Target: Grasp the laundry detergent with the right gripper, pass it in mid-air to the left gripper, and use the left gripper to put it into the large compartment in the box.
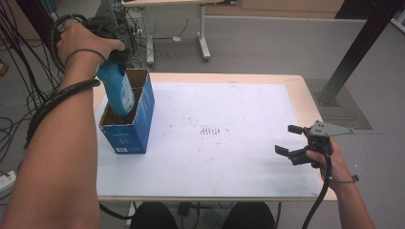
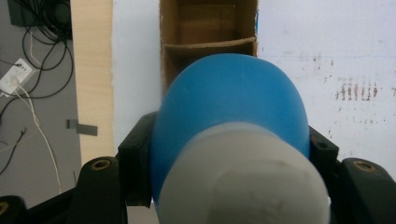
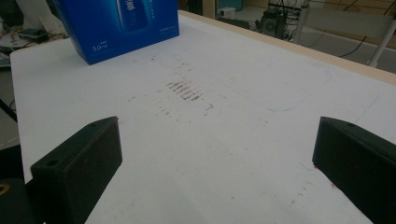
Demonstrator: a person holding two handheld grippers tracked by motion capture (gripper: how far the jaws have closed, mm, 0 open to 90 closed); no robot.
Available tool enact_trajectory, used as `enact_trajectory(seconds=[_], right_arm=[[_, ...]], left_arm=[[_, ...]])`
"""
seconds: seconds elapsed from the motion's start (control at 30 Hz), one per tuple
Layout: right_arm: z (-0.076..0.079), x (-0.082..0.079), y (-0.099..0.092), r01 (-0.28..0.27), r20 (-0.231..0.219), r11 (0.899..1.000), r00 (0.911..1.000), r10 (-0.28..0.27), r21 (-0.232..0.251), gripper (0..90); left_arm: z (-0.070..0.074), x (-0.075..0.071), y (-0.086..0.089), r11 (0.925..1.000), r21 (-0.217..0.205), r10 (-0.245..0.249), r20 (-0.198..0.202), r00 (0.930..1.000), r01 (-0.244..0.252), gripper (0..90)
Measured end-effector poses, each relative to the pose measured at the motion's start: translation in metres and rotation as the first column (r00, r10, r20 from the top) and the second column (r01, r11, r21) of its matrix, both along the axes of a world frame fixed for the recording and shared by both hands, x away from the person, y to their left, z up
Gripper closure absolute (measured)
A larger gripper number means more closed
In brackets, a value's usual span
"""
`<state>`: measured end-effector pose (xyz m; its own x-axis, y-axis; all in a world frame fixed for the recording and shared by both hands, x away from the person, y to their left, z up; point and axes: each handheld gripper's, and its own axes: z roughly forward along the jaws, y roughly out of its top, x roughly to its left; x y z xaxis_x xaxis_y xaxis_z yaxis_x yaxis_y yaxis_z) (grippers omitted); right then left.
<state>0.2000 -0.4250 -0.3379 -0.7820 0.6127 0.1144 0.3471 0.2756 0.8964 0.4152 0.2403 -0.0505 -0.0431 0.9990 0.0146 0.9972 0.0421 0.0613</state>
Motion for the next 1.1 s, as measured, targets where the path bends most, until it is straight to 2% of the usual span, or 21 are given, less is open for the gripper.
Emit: enact_trajectory(seconds=[0.2,0.4,0.6,0.7,1.0,1.1], right_arm=[[0.001,-0.002,0.0,0.003,0.003,1.0,1.0,-0.003,-0.002,1.6],[0.001,-0.004,0.0,0.006,0.0,1.0,1.0,-0.006,-0.004,1.6],[0.001,-0.005,-0.001,0.009,-0.001,1.0,1.0,-0.009,-0.003,1.7],[0.001,-0.006,-0.001,0.011,-0.001,1.0,0.9999,-0.011,-0.004,1.7],[-0.002,-0.006,-0.002,0.015,-0.002,1.0,0.9999,-0.015,0.0,1.6],[-0.004,-0.006,-0.002,0.016,-0.006,1.0,0.9999,-0.016,0.002,1.7]], left_arm=[[-0.012,0.001,-0.001,0.9999,0.011,-0.009,-0.016,0.9998,0.009,37.3],[-0.024,0.002,0.005,0.9999,-0.011,-0.003,-0.029,0.9996,0.003,37.4],[-0.032,0.003,0.005,0.9999,-0.01,-0.003,-0.036,0.9993,0.003,37.3],[-0.036,0.002,0.005,0.9999,-0.01,-0.003,-0.036,0.9993,0.003,37.3],[-0.057,0.008,0.001,1.0,-0.001,-0.007,-0.074,0.9972,0.007,37.4],[-0.061,0.008,-0.001,0.9999,0.001,-0.012,-0.072,0.9973,0.012,37.3]])
